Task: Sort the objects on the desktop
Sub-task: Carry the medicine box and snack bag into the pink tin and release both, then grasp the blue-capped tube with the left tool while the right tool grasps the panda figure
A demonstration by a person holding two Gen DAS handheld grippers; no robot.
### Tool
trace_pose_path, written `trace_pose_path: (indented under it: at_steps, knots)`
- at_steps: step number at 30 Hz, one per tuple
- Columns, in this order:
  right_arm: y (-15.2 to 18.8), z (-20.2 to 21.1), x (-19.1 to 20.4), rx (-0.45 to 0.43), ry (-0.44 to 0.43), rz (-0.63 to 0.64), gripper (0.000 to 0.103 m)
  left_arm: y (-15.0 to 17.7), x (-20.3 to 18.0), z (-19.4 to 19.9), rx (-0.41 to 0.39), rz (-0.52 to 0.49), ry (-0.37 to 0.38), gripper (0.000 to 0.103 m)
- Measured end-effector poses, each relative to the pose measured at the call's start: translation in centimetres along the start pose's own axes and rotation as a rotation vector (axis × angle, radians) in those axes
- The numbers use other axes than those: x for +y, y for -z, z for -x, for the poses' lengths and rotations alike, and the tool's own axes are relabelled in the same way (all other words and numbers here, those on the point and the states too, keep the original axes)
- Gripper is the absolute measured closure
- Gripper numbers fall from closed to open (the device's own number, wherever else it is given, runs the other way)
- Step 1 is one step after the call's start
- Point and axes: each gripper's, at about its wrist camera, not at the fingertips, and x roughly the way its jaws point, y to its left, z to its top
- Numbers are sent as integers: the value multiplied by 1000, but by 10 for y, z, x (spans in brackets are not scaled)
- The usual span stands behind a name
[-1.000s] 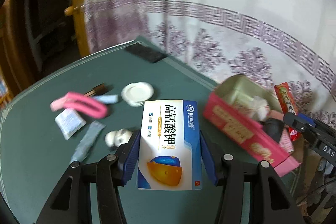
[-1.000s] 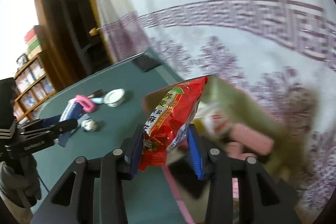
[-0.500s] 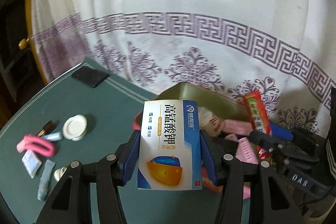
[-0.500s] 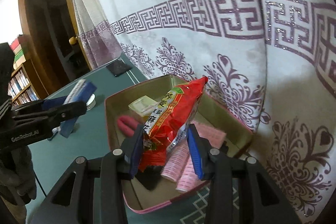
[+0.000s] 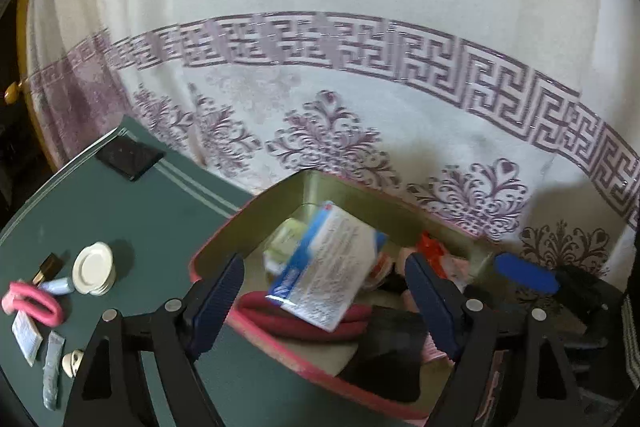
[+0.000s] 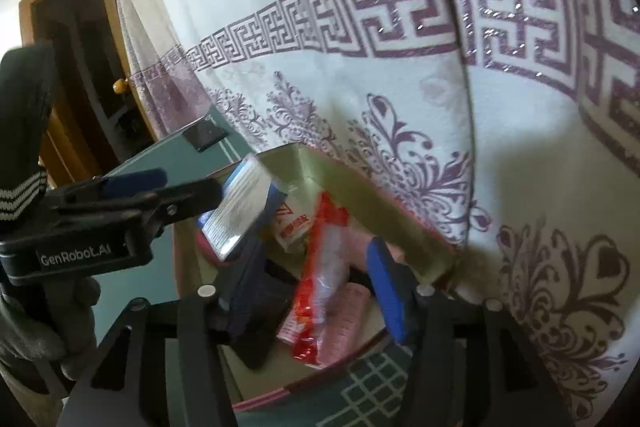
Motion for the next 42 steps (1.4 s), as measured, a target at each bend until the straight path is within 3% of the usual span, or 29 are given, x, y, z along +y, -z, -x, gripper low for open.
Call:
trace_pose_path:
  at_steps: [14,22,34,42]
  knots:
    - [-3,10,25,-34,-40,1,33,32,72,35,-12,177,-111,19]
    - [-2,11,64,-32,-121,56,31,60,112,54,3,260,-183,18]
    - [15,-5,135,45,-260,170,29,126,203,100,53,412,-360,18]
    - [26,-21,171,111,-310,224,29,148,233,106,76,451,-408,18]
